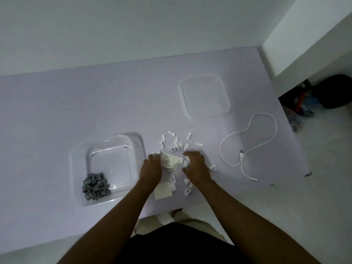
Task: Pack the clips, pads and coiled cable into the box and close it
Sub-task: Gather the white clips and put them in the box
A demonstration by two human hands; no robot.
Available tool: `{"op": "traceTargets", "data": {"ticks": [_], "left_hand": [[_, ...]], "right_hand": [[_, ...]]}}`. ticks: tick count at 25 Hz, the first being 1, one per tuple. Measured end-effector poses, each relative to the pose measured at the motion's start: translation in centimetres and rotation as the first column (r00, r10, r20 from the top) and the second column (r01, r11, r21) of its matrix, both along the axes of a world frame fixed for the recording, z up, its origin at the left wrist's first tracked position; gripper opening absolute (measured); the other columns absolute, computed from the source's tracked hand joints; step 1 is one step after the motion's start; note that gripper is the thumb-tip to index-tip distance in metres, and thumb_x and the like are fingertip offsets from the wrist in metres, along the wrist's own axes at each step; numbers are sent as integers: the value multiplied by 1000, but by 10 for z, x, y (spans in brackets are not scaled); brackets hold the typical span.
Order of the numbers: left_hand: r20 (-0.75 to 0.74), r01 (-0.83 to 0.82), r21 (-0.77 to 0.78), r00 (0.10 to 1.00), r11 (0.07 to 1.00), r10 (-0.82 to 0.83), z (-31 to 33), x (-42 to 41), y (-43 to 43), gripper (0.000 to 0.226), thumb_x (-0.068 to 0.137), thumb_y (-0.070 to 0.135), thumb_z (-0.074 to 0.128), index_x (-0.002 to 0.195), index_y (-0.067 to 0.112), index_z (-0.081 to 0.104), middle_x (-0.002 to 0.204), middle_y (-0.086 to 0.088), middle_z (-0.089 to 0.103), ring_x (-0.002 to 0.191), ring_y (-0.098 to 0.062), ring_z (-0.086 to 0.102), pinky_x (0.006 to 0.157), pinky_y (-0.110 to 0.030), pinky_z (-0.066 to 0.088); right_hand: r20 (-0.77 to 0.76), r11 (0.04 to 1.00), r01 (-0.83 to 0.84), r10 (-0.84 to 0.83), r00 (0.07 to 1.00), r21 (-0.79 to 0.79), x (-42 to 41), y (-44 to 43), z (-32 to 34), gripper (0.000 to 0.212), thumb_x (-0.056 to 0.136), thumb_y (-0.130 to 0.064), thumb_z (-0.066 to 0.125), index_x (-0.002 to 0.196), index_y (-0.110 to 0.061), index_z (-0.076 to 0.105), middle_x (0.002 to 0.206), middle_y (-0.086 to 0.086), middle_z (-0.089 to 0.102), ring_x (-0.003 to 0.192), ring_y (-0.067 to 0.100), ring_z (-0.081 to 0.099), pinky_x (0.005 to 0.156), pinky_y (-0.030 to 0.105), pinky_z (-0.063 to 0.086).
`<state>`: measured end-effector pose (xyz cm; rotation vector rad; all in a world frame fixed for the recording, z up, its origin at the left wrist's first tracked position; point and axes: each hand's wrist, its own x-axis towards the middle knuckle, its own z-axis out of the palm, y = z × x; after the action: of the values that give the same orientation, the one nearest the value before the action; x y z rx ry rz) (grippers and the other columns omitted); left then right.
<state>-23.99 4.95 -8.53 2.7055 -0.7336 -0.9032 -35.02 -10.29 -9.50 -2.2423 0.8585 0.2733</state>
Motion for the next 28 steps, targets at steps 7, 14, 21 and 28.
{"op": "traceTargets", "data": {"ticks": [7, 14, 21, 28], "left_hand": [[-513, -670, -118, 673, 733, 533, 2, -3, -11, 23, 86, 3, 41, 81, 5, 63, 71, -14, 58, 62, -28, 53, 52, -31, 41], [-190, -419, -44, 895, 907, 404, -10, -34, -19, 48, 88, 55, 57, 104, 10, 58, 93, -8, 68, 87, -27, 66, 70, -30, 48], [-136, -378, -86, 921, 922, 365, -12, -36, -28, 39, 92, 43, 58, 111, 9, 55, 101, -10, 68, 90, -29, 66, 71, -32, 48], [-135, -321, -89, 942, 943, 308, 0, -34, -27, 24, 97, 26, 46, 84, 8, 52, 76, -4, 56, 71, -23, 55, 55, -28, 39]], "right_hand": [[46, 993, -118, 119, 992, -18, 6, -26, -18, 23, 72, 0, 72, 94, -7, 67, 104, 14, 59, 97, 31, 57, 77, 34, 47], [87, 982, 42, -59, 995, 184, 5, -40, -14, 14, 73, -2, 75, 82, -11, 68, 84, 6, 67, 70, 15, 59, 63, 17, 45], [-35, 571, 429, -573, 819, 700, -1, -53, 6, 20, 88, 4, 50, 81, -7, 66, 80, 13, 67, 66, 20, 58, 55, 29, 49], [109, 974, 34, -60, 992, 223, 4, -49, -12, 14, 83, -19, 71, 93, -16, 62, 86, 2, 63, 75, 17, 58, 69, 31, 46]]}}
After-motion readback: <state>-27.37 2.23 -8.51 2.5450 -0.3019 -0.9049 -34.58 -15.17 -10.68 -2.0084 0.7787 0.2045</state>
